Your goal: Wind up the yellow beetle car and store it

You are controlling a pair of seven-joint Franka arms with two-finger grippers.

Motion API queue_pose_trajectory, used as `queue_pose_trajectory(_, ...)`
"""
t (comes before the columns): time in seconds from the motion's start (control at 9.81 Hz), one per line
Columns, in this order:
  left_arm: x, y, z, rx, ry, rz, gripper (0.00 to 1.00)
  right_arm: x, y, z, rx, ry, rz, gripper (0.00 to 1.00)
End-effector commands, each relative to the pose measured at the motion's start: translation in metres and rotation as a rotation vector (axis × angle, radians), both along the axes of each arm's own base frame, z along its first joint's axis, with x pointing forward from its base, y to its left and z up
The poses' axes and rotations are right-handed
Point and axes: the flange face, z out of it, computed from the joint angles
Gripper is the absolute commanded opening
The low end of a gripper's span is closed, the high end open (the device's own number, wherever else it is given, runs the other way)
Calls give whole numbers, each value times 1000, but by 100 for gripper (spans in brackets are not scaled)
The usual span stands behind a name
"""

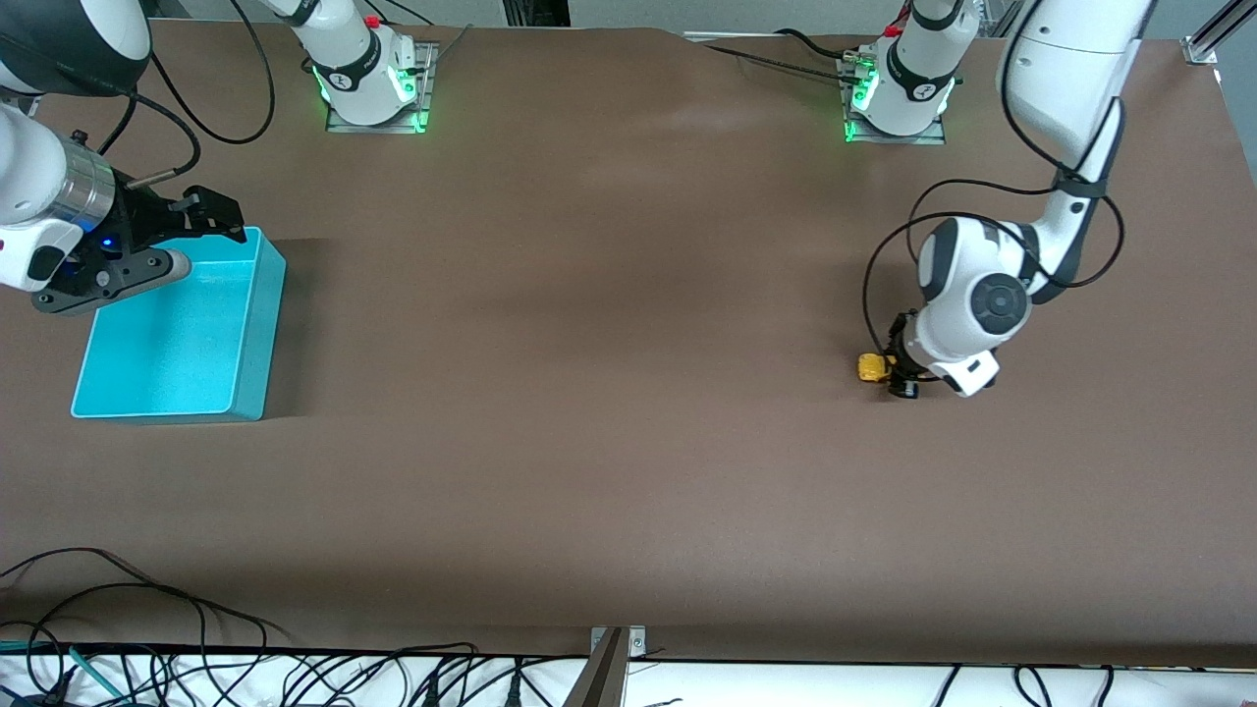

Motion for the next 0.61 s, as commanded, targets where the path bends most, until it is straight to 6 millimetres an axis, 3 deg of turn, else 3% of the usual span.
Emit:
queue_pose_trajectory(0.0, 2, 34, -35, -1, 10, -15, 0, 3, 1, 5, 15, -4, 17, 100)
queue_pose_trajectory(0.2, 2, 52, -36, -6, 20, -24, 0, 3, 0, 5, 14, -4, 14, 100)
queue_pose_trajectory(0.51, 2, 59, -32, -10, 33, -34, 0, 3, 1, 5, 14, -2, 15, 100)
